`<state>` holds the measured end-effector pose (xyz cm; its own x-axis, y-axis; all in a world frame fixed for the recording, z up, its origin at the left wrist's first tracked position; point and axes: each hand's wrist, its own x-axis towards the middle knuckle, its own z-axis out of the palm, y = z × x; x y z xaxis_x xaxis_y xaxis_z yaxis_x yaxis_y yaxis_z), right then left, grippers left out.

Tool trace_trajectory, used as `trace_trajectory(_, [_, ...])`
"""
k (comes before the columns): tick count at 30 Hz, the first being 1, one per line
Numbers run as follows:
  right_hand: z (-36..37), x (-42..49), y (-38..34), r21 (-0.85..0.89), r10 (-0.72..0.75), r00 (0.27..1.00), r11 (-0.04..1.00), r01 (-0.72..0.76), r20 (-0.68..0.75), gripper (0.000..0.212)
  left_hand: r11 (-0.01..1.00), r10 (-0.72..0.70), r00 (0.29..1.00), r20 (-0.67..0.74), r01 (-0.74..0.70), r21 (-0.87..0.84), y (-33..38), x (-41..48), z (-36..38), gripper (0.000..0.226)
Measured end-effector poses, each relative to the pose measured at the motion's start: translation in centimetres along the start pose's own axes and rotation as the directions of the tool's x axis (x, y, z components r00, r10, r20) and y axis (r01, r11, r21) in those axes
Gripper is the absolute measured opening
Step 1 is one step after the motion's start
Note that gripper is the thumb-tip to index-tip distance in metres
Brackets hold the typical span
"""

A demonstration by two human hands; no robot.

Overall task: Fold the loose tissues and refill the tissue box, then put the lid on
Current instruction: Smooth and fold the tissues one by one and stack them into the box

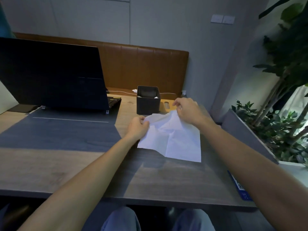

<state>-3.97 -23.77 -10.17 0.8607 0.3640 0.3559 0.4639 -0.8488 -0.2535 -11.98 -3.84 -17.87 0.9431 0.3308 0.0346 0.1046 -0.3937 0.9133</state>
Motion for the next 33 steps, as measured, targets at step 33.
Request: trace_trajectory(33, [7.5, -6.7, 3.0, -0.004, 0.024, 0.972, 1.0, -0.024, 0.233, 0.059, 0.513, 0.147, 0.904, 0.402, -0.417, 0.75, -0.9, 1.6, 3.3, 0.072])
